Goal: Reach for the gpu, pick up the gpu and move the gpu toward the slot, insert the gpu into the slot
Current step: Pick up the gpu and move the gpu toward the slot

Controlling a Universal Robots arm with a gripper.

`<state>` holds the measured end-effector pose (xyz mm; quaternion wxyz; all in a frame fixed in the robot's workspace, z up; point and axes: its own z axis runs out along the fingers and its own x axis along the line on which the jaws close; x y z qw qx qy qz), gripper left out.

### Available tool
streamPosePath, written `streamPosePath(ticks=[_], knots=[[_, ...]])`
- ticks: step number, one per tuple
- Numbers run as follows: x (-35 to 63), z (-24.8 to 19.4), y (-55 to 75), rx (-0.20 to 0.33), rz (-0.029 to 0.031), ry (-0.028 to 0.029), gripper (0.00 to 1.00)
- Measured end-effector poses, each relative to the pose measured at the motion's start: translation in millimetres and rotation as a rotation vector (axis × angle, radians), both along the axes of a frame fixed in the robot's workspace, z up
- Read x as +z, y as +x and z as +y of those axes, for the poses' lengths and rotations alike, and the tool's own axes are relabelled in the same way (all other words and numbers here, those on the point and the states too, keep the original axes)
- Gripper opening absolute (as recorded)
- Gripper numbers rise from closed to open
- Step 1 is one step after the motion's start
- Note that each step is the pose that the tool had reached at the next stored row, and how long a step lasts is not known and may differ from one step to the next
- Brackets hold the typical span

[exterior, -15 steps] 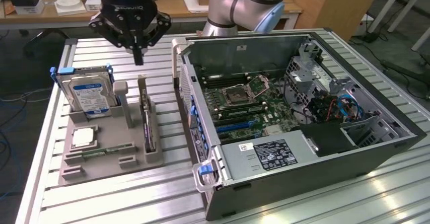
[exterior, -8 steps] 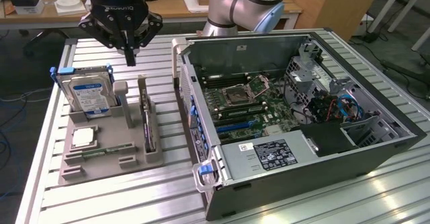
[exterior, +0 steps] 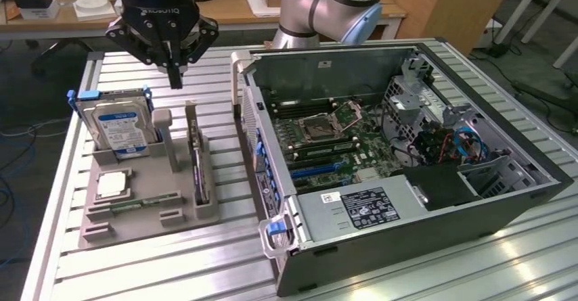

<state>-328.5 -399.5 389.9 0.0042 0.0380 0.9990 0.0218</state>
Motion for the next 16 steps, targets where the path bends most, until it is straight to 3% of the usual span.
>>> streamPosePath(ticks=[7, 12, 13, 16], knots=[[0.0, 0.0, 0.0, 0.0, 0.0, 0.0, 0.11], [0.0, 0.0, 0.0, 0.0, 0.0, 0.0, 0.35], [0.0, 0.0, 0.0, 0.0, 0.0001, 0.0, 0.35], [0.0, 0.0, 0.0, 0.0, 0.0, 0.0001, 0.53]])
